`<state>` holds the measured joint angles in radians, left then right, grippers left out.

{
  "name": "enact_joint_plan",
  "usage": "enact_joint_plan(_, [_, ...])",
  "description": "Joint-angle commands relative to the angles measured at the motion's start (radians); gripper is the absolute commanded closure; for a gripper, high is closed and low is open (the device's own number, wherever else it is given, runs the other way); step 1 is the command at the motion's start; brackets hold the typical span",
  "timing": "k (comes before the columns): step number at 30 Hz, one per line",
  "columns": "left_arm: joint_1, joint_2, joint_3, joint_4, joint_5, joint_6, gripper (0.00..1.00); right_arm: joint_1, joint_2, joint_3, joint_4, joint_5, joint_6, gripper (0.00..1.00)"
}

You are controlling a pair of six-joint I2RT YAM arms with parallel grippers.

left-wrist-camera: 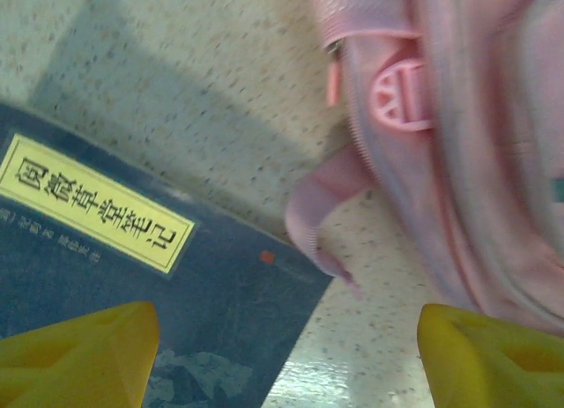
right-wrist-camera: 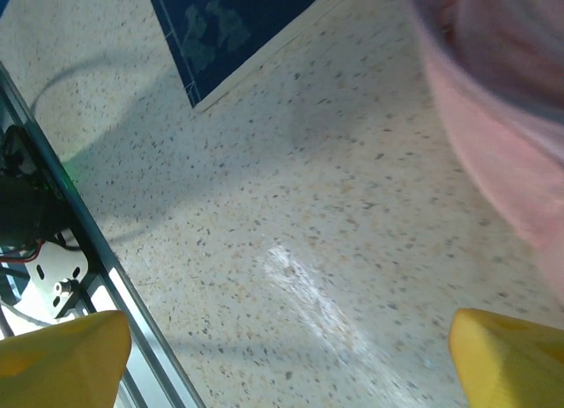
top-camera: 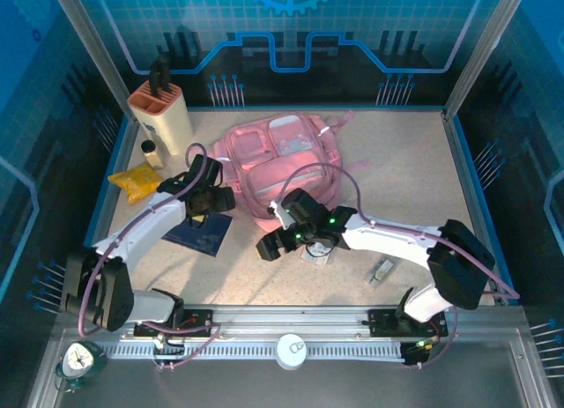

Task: Pack the student bag

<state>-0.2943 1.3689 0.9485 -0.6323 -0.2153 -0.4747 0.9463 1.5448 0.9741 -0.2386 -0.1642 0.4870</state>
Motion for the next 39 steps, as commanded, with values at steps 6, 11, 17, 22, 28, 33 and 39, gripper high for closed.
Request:
enact_joint_plan(6, [0.028, 0.167, 0.015, 0.002, -0.062, -0.114, 0.25, 0.018, 0.168, 0.130, 0.059, 0.054, 0.022, 0.03])
enact_joint_plan(11, [0.033, 0.272, 0.067, 0.000, -0.085, -0.151, 0.28, -0.008, 0.227, 0.122, 0.171, 0.046, 0.058, 0.02])
enact_joint_plan(17, [0.040, 0.316, 0.047, 0.028, -0.069, -0.177, 0.32, -0.048, 0.306, 0.161, 0.211, 0.087, 0.072, 0.01])
enact_joint_plan(22, [0.036, 0.297, -0.023, 0.100, 0.037, -0.165, 0.38, -0.090, 0.350, 0.172, 0.261, 0.123, 0.076, 0.01])
enact_joint_plan(28, [-0.023, 0.268, -0.068, 0.076, 0.073, -0.123, 0.42, -0.145, 0.368, 0.184, 0.295, 0.147, 0.085, 0.01])
enact_joint_plan(33, [-0.093, 0.199, -0.139, 0.061, 0.118, -0.090, 0.48, -0.165, 0.347, 0.195, 0.266, 0.148, 0.076, 0.00])
enact_joint_plan(39, [-0.141, 0.057, -0.169, -0.011, 0.137, -0.059, 0.50, -0.162, 0.304, 0.211, 0.168, 0.111, 0.085, 0.00])
